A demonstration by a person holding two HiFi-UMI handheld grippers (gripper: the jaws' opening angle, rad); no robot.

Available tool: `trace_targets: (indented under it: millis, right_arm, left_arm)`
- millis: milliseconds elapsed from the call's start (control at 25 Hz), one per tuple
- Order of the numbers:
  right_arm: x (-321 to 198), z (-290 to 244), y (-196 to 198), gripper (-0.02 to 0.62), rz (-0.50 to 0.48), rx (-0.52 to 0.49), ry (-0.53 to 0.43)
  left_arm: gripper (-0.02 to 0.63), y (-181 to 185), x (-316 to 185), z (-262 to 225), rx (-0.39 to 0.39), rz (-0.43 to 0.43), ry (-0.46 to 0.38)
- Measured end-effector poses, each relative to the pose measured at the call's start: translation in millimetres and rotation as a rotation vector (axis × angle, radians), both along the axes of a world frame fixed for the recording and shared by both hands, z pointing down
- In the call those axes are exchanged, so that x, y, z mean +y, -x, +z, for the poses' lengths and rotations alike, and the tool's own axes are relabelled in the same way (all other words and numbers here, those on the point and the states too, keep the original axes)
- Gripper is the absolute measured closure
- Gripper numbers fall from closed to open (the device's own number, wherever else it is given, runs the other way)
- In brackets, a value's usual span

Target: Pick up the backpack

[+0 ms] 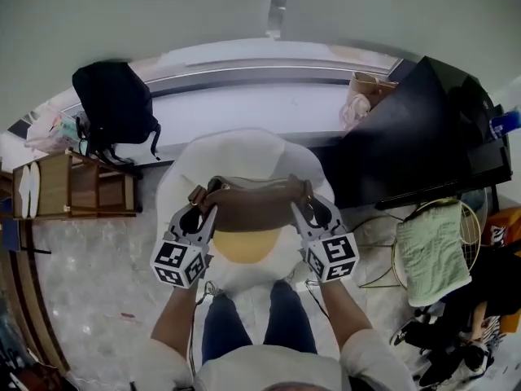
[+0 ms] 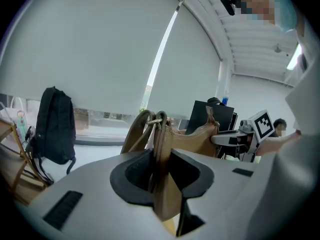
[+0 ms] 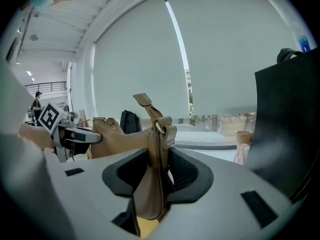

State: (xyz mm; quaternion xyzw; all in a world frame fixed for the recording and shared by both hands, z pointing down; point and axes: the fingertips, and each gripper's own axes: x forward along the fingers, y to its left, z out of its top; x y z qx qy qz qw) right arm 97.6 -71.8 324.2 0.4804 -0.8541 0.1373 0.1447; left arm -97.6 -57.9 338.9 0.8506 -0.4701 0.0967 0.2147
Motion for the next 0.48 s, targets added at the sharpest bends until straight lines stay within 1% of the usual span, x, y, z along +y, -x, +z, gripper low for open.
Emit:
trace_targets:
  millis: [240,480]
  right_arm:
    - [10,-60,2,0.442,0.001,-0.019,-0.055]
    - [28,-107,-2,0.442,-0.006,-0.011,-0.089]
  left_arm:
    - [0.5,2,8,-64,-0.011,-0.001,-0.054]
    - [0.499,-1,29,-108,0.013,0.009,-0.064]
